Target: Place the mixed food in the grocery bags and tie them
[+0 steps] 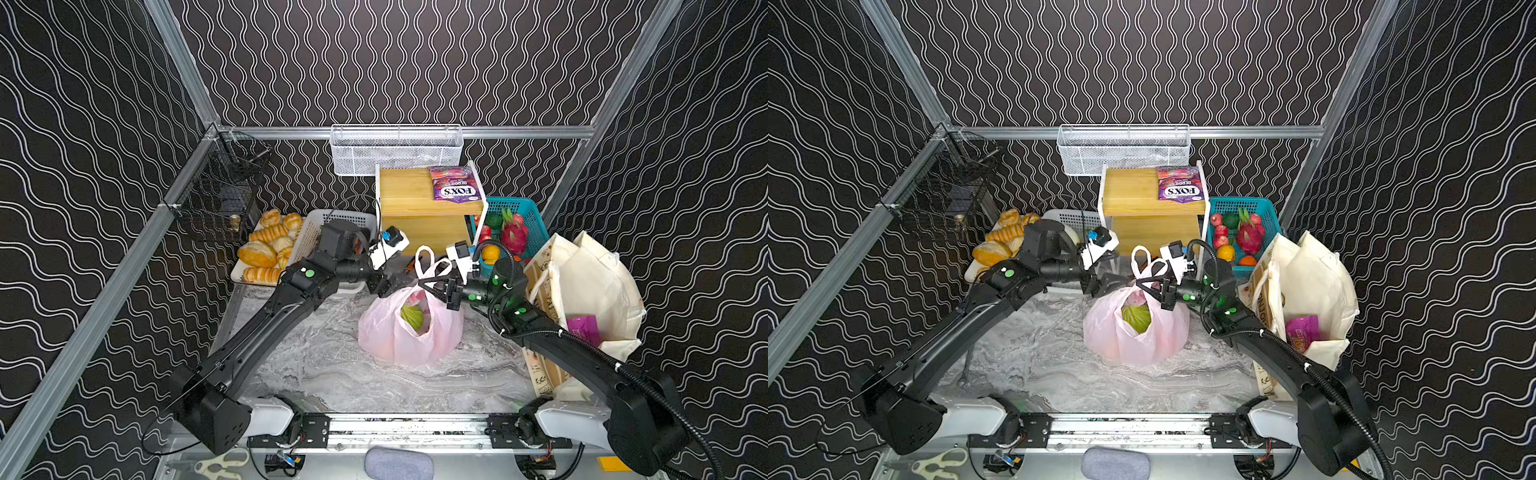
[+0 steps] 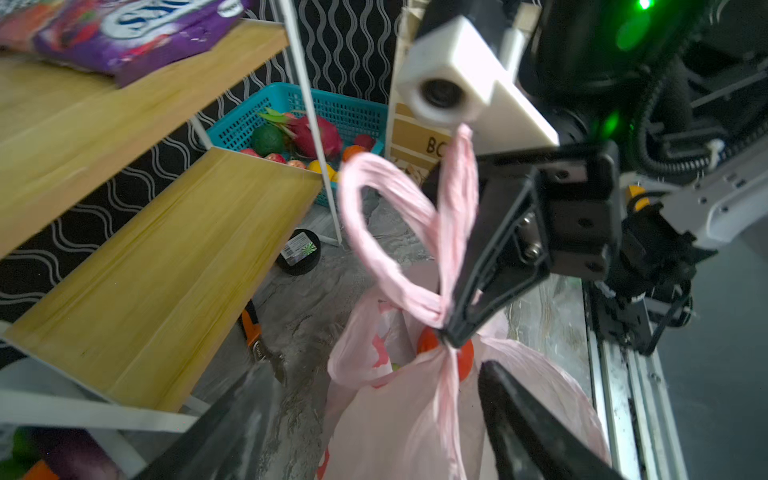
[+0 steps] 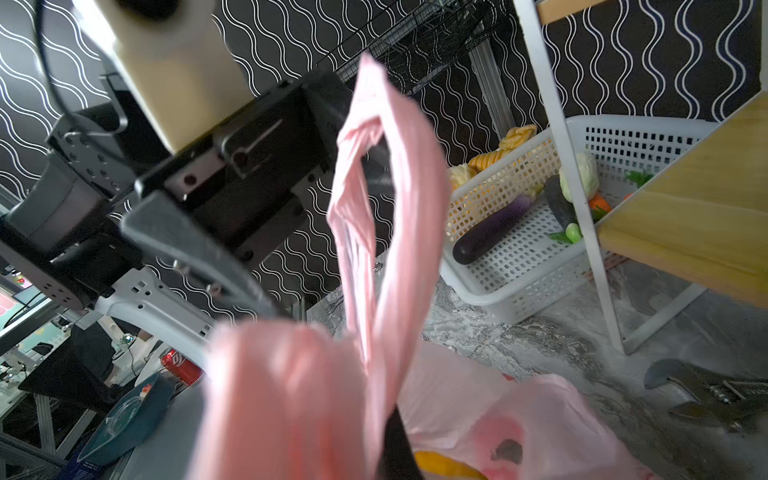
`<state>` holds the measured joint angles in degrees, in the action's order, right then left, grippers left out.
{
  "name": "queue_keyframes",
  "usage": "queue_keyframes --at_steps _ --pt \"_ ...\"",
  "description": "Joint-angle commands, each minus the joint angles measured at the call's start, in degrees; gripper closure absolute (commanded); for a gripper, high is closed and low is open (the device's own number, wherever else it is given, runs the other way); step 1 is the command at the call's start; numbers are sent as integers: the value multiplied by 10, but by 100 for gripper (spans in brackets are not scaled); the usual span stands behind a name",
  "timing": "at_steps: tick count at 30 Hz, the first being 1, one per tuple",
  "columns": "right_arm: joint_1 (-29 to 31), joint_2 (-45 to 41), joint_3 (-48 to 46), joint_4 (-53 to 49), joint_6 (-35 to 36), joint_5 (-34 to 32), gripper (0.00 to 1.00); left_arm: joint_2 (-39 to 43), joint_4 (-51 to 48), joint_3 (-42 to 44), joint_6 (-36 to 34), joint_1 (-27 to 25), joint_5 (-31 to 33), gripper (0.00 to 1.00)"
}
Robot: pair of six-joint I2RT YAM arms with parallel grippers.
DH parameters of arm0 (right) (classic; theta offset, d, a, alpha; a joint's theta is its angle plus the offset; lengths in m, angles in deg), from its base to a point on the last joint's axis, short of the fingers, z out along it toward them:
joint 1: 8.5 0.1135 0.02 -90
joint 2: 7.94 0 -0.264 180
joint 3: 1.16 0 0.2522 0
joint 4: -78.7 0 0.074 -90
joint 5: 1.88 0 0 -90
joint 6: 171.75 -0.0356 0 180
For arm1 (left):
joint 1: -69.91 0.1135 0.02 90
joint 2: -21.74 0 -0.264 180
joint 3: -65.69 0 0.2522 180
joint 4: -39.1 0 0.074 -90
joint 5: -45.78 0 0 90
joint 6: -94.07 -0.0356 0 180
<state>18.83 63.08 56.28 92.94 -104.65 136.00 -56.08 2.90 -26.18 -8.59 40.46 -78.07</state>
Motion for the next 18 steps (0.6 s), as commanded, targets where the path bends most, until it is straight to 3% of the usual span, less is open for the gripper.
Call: queue_keyframes --at_steps 1,7,11,18 --pt "0 2 9 -14 19 11 100 -28 44 -46 122 21 -71 22" --pt "1 3 21 -40 34 13 100 -84 29 -100 144 21 -143 34" --pt "1 5 22 -43 33 14 100 -96 12 -109 134 21 -160 36" --pt "1 6 26 -48 32 17 100 -102 21 -110 140 21 -169 64"
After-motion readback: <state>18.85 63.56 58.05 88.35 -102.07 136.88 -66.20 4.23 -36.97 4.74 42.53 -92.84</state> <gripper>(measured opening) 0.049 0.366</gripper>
